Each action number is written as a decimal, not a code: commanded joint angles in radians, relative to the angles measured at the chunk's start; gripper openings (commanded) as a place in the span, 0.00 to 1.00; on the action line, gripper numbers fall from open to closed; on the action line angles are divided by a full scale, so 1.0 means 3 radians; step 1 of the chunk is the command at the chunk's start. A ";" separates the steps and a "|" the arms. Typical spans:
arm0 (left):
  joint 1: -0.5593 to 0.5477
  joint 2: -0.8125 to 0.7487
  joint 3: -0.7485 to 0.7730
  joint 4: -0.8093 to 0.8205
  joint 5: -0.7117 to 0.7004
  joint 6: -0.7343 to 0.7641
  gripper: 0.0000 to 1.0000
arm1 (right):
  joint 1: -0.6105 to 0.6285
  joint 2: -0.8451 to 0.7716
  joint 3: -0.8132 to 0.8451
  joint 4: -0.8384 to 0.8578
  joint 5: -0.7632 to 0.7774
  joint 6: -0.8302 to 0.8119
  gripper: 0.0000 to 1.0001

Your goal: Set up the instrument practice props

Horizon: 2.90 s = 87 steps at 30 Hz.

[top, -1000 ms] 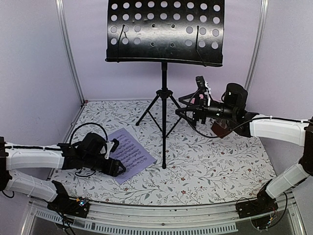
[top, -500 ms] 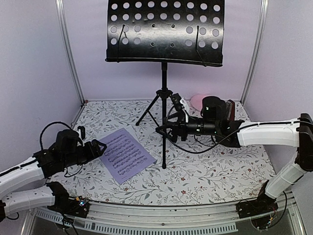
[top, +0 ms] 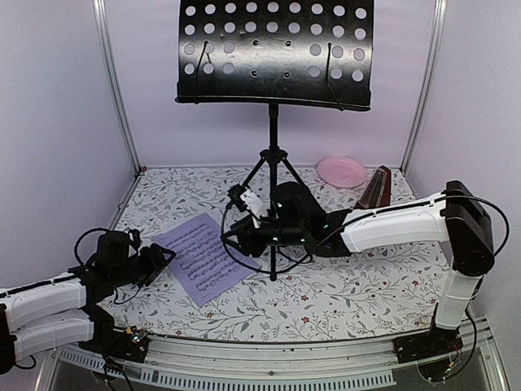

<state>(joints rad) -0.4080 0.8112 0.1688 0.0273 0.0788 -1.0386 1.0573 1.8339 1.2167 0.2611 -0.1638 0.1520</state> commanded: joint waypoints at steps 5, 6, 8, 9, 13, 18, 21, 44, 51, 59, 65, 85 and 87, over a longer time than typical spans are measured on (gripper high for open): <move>0.0119 0.0108 -0.0179 0.0538 0.0287 -0.0157 0.69 | 0.0070 0.0590 0.0484 -0.0335 0.0429 -0.0041 0.34; 0.0125 0.0104 -0.0178 0.0512 0.0276 -0.0160 0.69 | 0.0067 0.0648 0.0525 -0.0352 0.0439 -0.0045 0.33; 0.0131 0.0078 -0.0194 0.0448 0.0235 -0.0182 0.70 | 0.0066 0.0766 0.0633 -0.0394 0.0436 -0.0059 0.32; 0.0139 0.0062 -0.0217 0.0441 0.0227 -0.0201 0.71 | 0.0070 0.0847 0.0680 -0.0418 0.0438 -0.0069 0.31; 0.0194 0.0068 -0.0271 0.0493 0.0262 -0.0234 0.71 | 0.0069 0.1061 0.0865 -0.0567 0.0519 -0.0122 0.26; 0.0203 0.0131 -0.0315 0.0617 0.0322 -0.0274 0.71 | 0.0071 0.1256 0.1047 -0.0737 0.0664 -0.0173 0.20; 0.0204 0.0175 -0.0335 0.0683 0.0343 -0.0291 0.71 | 0.0070 0.1343 0.1123 -0.0809 0.0731 -0.0184 0.16; 0.0223 0.0754 -0.0357 0.1298 0.0473 -0.0304 0.70 | 0.0069 0.1664 0.1237 -0.0970 0.0673 -0.0230 0.05; 0.0242 0.1137 -0.0276 0.1671 0.0591 -0.0246 0.68 | 0.0070 0.1685 0.1237 -0.0959 0.0645 -0.0246 0.04; 0.0252 0.1731 -0.0190 0.2243 0.0798 -0.0212 0.63 | 0.0070 0.1682 0.1234 -0.0957 0.0628 -0.0256 0.03; 0.0255 0.1799 -0.0062 0.2108 0.0779 -0.0130 0.56 | 0.0068 0.1685 0.1237 -0.0960 0.0620 -0.0266 0.03; 0.0258 0.1504 0.0045 0.1606 0.0623 0.0067 0.47 | 0.0070 0.1633 0.1170 -0.0940 0.0572 -0.0236 0.02; 0.0258 0.1616 0.0047 0.1702 0.0627 0.0078 0.48 | 0.0070 0.1602 0.1142 -0.0910 0.0564 -0.0236 0.02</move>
<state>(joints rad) -0.3420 1.2457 0.1829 0.4576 0.2470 -1.0218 1.0733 2.3074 1.5681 -0.0177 0.0288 0.0784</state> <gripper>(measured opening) 0.474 0.025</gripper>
